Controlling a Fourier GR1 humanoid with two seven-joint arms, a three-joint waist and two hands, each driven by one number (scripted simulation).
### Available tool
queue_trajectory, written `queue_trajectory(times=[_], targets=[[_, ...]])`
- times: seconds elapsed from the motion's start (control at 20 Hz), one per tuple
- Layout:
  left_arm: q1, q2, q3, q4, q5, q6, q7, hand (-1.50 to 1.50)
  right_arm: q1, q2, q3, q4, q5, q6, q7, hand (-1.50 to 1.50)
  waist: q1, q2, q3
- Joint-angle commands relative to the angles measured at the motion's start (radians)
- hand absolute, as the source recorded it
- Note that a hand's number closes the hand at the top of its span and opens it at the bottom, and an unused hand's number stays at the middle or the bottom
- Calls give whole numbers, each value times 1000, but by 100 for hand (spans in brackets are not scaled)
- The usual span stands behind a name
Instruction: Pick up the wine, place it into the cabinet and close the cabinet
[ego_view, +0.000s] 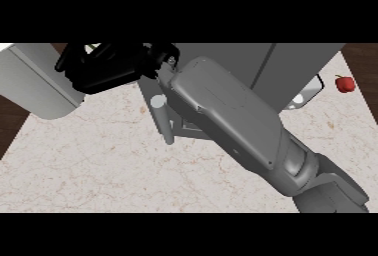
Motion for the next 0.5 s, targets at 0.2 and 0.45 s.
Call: queue_trajectory(times=[0.2, 0.45], targets=[[-24, -2, -21, -43, 21, 9, 27, -150, 61, -173, -95, 145, 25, -43, -88, 150, -65, 52, 26], [-48, -8, -77, -79, 25, 26, 58, -150, 61, -158, -71, 152, 13, -21, -120, 150, -84, 57, 25]])
